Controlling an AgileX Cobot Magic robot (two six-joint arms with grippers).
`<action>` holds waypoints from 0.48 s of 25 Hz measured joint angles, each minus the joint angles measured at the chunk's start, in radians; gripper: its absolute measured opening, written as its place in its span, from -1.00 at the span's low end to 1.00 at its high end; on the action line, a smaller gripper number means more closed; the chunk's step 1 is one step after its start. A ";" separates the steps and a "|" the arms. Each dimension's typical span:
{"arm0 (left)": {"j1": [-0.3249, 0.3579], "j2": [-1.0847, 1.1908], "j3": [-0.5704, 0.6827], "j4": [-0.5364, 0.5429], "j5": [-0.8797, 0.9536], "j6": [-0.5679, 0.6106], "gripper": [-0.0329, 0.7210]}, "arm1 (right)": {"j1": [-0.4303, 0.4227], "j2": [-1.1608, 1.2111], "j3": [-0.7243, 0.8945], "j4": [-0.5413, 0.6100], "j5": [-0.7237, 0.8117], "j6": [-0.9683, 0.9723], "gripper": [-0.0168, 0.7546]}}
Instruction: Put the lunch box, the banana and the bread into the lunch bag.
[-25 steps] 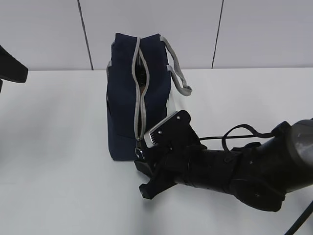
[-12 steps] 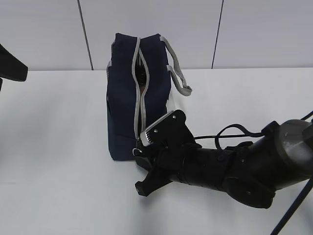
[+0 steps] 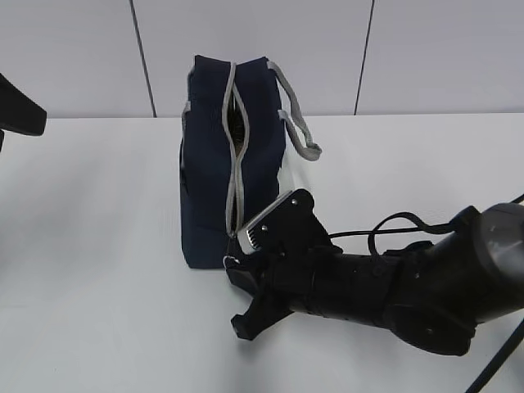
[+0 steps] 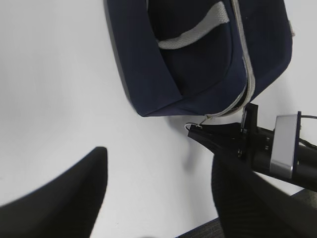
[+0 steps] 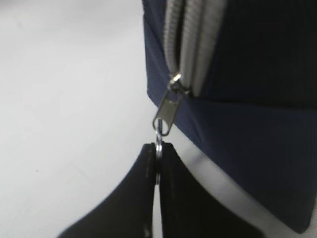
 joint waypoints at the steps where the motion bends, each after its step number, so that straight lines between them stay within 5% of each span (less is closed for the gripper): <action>1: 0.000 0.000 0.000 0.001 0.000 0.000 0.30 | 0.000 0.000 0.002 -0.005 -0.004 0.000 -1.00; 12: 0.000 0.000 0.000 0.003 0.000 0.000 0.29 | 0.000 -0.083 0.011 -0.028 -0.006 0.000 -1.00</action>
